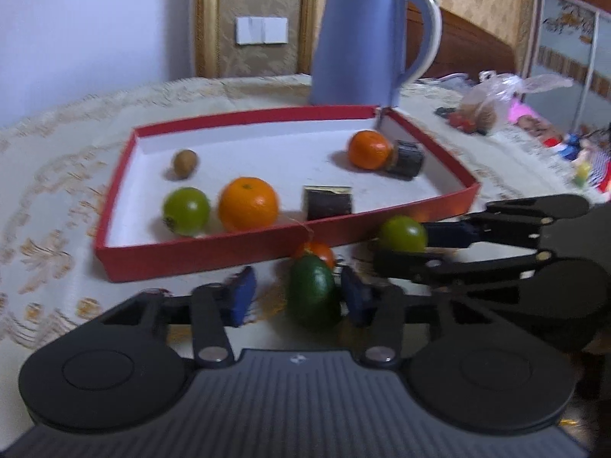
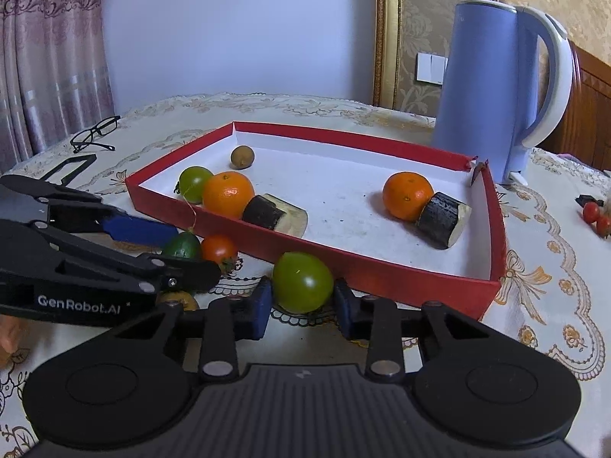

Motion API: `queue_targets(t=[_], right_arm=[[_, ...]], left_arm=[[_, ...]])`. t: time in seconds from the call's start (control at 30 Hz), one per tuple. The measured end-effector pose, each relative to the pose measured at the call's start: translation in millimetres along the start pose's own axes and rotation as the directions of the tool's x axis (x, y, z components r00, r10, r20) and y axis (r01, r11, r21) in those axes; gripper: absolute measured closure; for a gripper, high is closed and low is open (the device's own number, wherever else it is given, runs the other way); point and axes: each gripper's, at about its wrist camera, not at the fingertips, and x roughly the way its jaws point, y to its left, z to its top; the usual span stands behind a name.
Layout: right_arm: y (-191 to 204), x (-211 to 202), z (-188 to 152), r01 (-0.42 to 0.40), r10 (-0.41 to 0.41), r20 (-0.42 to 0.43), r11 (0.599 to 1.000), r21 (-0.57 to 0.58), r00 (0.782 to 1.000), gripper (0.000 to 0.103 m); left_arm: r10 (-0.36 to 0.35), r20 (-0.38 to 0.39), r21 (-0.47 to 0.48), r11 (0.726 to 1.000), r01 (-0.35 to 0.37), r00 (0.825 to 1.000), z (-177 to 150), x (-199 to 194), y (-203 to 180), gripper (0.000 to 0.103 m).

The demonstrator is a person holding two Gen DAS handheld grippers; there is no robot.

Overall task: Organize fruits
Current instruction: 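Grasp the dark green lime with the left gripper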

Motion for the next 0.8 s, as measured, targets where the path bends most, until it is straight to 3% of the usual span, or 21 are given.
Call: queue_targets(t=[0.13,0.43,0.6,0.8], right_arm=[[1.2,-0.7,-0.2,0.001,-0.001,0.005,1.000,-0.008,1.000,0.070],[-1.1,-8.0,0.6,-0.033,0.033,0.046,0.999,-0.001,0.998,0.070],[-5.5,-12.2,3.3,-0.052,0.049,0.084,0.998,0.027,0.995,0.070],[-5.2,-12.5,4.6,-0.053,0.049,0.100,0.998,0.038,0.994,0.070]], left_arm=[[-0.034,0.001,-0.011,0.999,0.034,0.999,-0.7,-1.6,0.0,0.075],[0.059,0.071,0.032,0.998,-0.061,0.996,-2.6,-12.9,-6.7,0.077],[0.111,0.162,0.010,0.993,-0.114,0.981,1.1,-26.3,-4.3,0.077],[0.115,0.218,-0.001,0.993,-0.118,0.969,6.5,-35.4,-3.6,0.077]])
